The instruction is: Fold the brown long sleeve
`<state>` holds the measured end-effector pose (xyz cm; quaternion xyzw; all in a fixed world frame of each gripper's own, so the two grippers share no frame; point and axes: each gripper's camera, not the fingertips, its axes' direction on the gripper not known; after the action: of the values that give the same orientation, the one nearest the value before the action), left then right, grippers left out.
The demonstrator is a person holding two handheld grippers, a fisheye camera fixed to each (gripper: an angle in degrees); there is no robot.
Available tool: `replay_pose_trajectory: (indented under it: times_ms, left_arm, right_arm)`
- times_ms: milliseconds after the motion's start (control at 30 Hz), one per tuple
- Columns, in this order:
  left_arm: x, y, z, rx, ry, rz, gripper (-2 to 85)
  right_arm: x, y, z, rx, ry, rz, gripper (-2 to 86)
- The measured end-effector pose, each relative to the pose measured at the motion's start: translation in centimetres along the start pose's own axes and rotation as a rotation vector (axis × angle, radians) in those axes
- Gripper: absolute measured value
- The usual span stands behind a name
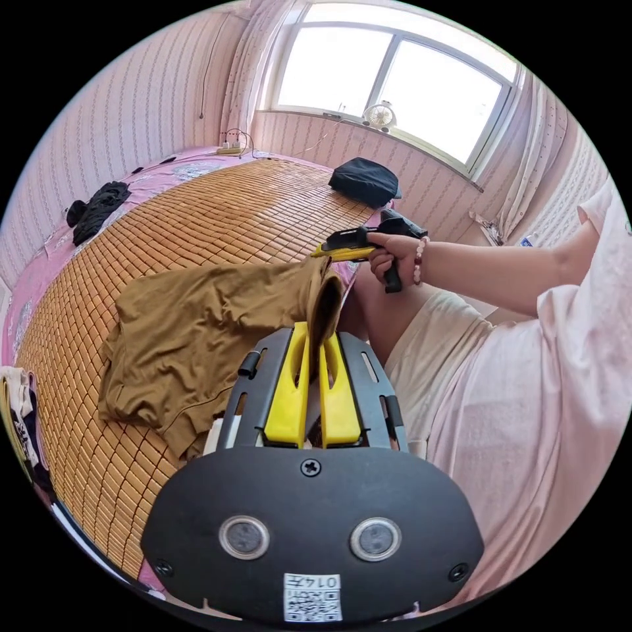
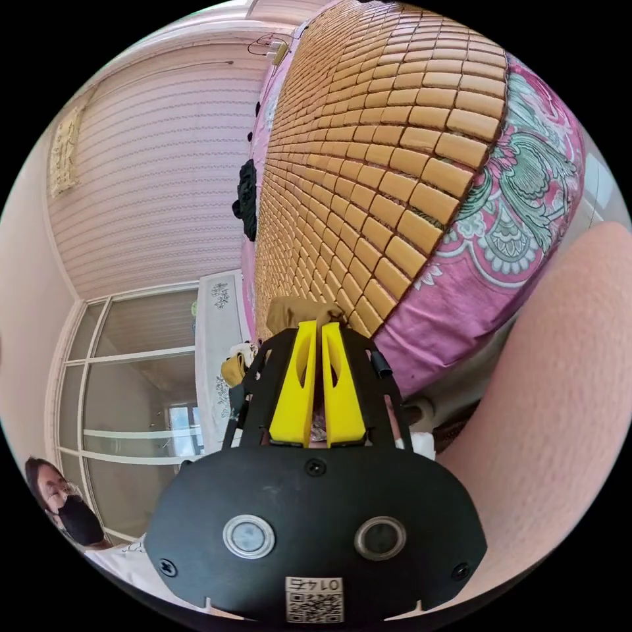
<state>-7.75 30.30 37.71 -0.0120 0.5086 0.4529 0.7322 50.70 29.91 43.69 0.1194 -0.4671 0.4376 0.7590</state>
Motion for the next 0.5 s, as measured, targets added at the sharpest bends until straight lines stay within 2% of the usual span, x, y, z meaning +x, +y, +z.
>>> replay_pose_trajectory:
  times_ms: [133,300,433,500]
  left_arm:
    - [1.1,1.2,-2.0,0.100,-0.042,-0.011,-0.9]
    - [0.2,2.1,-4.6,0.248,-0.009,-0.173,-0.8]
    - [-3.9,3.0,-6.2,0.300,-0.038,-0.368,-0.3]
    - [-8.0,4.1,-6.3,0.255,-0.134,-0.542,1.1]
  right_arm:
    - [-3.1,1.2,-1.9,-0.040,-0.081,-0.129,0.7]
    - [-11.2,1.6,0.2,-0.112,-0.043,-0.332,0.9]
    - [-19.0,1.3,9.7,-0.220,0.139,-0.475,2.0]
    - [-21.1,1.4,15.0,-0.248,0.228,-0.507,3.7]
